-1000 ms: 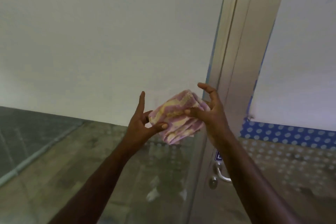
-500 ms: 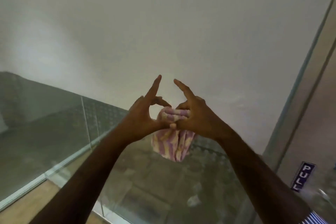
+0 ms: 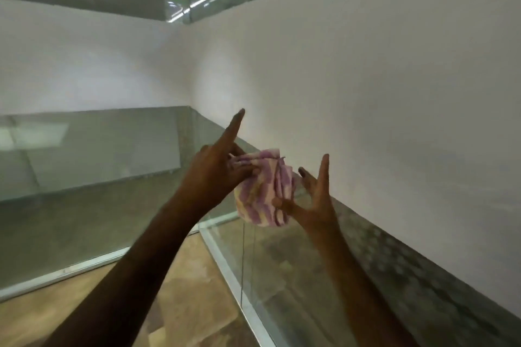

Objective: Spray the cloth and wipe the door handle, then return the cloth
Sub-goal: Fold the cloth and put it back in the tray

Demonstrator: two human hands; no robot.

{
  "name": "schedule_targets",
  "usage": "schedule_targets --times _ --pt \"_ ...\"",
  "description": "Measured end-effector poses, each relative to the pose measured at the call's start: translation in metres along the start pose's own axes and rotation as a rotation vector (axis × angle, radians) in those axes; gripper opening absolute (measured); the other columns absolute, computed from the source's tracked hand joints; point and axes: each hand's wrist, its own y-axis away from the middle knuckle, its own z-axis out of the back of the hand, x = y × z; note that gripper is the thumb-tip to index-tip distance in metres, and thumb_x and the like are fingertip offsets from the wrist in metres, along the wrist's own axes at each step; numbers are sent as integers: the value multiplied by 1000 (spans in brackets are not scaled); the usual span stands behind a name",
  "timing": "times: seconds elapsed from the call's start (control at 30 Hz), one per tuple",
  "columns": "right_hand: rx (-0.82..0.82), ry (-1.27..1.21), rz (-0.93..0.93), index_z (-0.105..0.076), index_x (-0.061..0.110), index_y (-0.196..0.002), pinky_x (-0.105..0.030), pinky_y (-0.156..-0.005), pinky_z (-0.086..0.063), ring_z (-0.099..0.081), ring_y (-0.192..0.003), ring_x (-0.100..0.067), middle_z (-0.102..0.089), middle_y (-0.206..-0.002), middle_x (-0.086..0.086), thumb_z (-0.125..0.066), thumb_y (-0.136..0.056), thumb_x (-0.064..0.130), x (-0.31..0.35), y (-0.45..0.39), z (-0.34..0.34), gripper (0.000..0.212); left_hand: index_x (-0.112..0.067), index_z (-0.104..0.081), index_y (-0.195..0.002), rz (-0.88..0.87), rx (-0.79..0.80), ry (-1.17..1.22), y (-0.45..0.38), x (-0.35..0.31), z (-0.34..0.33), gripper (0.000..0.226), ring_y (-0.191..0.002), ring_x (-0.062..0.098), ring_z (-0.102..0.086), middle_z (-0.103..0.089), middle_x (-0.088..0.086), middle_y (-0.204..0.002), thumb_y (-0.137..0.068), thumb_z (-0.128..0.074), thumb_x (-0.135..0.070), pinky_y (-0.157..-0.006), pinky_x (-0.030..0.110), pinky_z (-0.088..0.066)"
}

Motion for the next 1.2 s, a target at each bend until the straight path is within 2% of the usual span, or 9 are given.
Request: schedule_targets --times 0.07,0.2,0.3,0.53,0.7,0.87,0.97,1.1,1.2 --pt "-54 -154 -134 8 37 -161 -4 -79 -50 -41 -140 -10 -26 -160 12 -83 -40 80 -24 23 -32 157 -32 -8 -166 89 -128 -22 19 1 17 118 -78 -7 -64 -61 -21 -87 -78 -86 -39 -71 3 -45" --pt "55 -422 -332 3 33 -163 -32 -107 -38 -54 -137 -20 -56 -150 -3 -92 -63 53 -45 47 -93 140 -22 -9 -167 242 -310 -6 59 0 56 119 -79 -3 -68 -65 -18 -87 -74 -74 -54 -74 12 -53" --pt "152 -520 -274 -18 29 -163 -39 -115 -38 -58 -133 -14 -71 -120 24 -80 -69 51 -31 46 -128 114 -20 -9 -168 326 -448 56 91 4 88 115 -79 3 -70 -70 -5 -88 -77 -76 -44 -77 22 -59" --pt "519 -691 -62 -67 23 -134 -32 -100 -42 -64 -127 -13 -71 -134 1 -66 -94 39 31 58 -226 43 -15 -8 -167 426 -736 197 189 3 185 109 -73 24 -51 -48 10 -71 -85 -80 -24 -77 45 -50" --pt "677 -724 -78 -77 12 -115 -25 -89 -52 -73 -104 -17 -79 -112 -8 -79 -83 32 70 81 -314 38 -19 1 -167 488 -753 136 270 -4 268 114 -91 17 -68 -71 19 -96 -81 -75 -20 -87 34 -55" --pt "765 -739 -41 -79 7 -107 -20 -75 -56 -75 -88 -16 -81 -100 -10 -82 -76 26 126 130 -409 36 -27 3 -166 576 -840 20 349 -31 358 149 -99 13 -73 -75 13 -102 -58 -90 -67 -88 30 -60" --pt "836 -735 50 -80 13 -104 -37 -85 -59 -75 -95 -20 -81 -103 -6 -82 -76 29 158 172 -458 32 -19 -3 -167 580 -898 -221 396 -42 405 127 -90 -5 -71 -73 -3 -92 -76 -87 -47 -78 11 -55" --pt "863 -599 275 -77 31 -94 -58 -121 -31 -46 -144 -16 -58 -149 4 -83 -77 36 190 225 -514 19 -20 -11 -165 618 -964 -580 459 -69 449 112 -117 -26 -53 -60 -1 -135 -81 -85 -28 -91 -3 -40" --pt "934 -542 439 -71 39 -87 -69 -123 3 -4 -161 -21 -24 -169 4 -85 -81 23 205 256 -550 22 -27 -13 -163 634 -930 -734 502 -92 470 107 -128 -26 -43 -58 22 -143 -81 -83 -20 -101 0 -36"
